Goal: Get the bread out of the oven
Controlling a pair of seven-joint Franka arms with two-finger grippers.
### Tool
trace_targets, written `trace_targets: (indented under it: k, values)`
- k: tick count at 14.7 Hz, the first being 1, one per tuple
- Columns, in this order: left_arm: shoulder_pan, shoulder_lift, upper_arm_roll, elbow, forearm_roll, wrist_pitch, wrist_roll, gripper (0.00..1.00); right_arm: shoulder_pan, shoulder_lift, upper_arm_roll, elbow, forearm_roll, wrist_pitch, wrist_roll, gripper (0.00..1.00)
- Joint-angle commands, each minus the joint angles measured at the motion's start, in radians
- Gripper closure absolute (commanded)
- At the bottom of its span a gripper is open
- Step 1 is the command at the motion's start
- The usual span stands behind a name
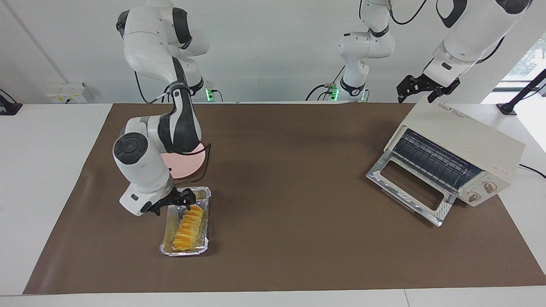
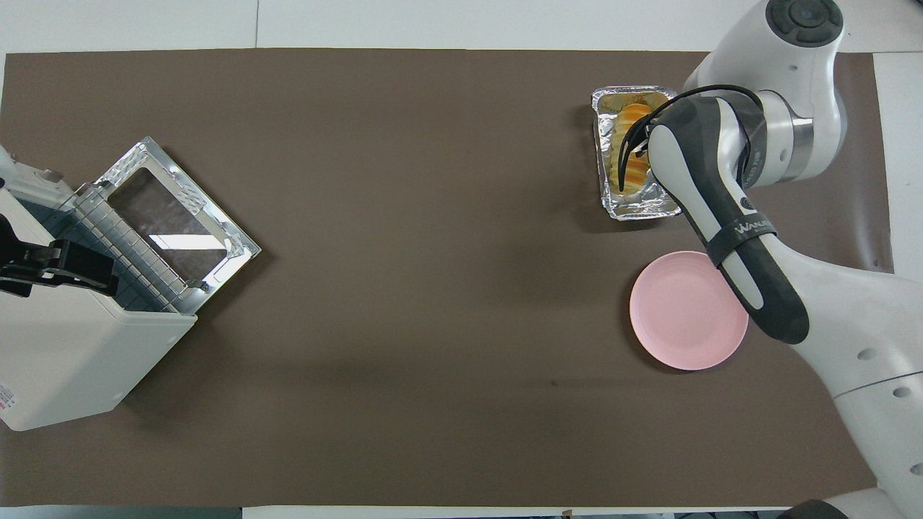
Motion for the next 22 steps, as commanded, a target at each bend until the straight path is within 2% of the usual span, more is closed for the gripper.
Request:
trace_targets:
  k: [1,5,10,16,19,21,22]
  values:
    - [0.009,-0.021,0.0,-0.019,-0.005,0.014,0.005,0.0,0.037,0.078,-0.004,0.067,-0.057,0.005,0.059,0.0]
    - [0.009,-0.021,0.0,-0.019,-0.007,0.014,0.005,0.0,0.066,0.105,-0.001,0.063,-0.14,0.025,0.06,0.0]
    - [0.009,-0.021,0.0,-0.019,-0.007,0.014,0.005,0.0,0.063,0.101,0.0,0.057,-0.137,0.045,0.06,0.0]
    - [0.009,-0.021,0.0,-0.019,-0.007,0.014,0.005,0.0,0.04,0.098,0.002,0.021,-0.101,0.117,0.062,0.07]
    - [0.009,-0.021,0.0,-0.019,-0.007,0.014,0.005,0.0,0.04,0.094,0.002,-0.018,-0.065,0.161,0.062,0.17]
    - [0.009,-0.021,0.0,-0.019,-0.007,0.014,0.005,0.0,0.031,0.083,0.002,-0.073,-0.063,0.236,0.062,0.3]
    - [0.009,-0.021,0.0,-0.019,-0.005,0.014,0.005,0.0,0.014,0.069,0.003,-0.094,-0.064,0.242,0.054,0.41]
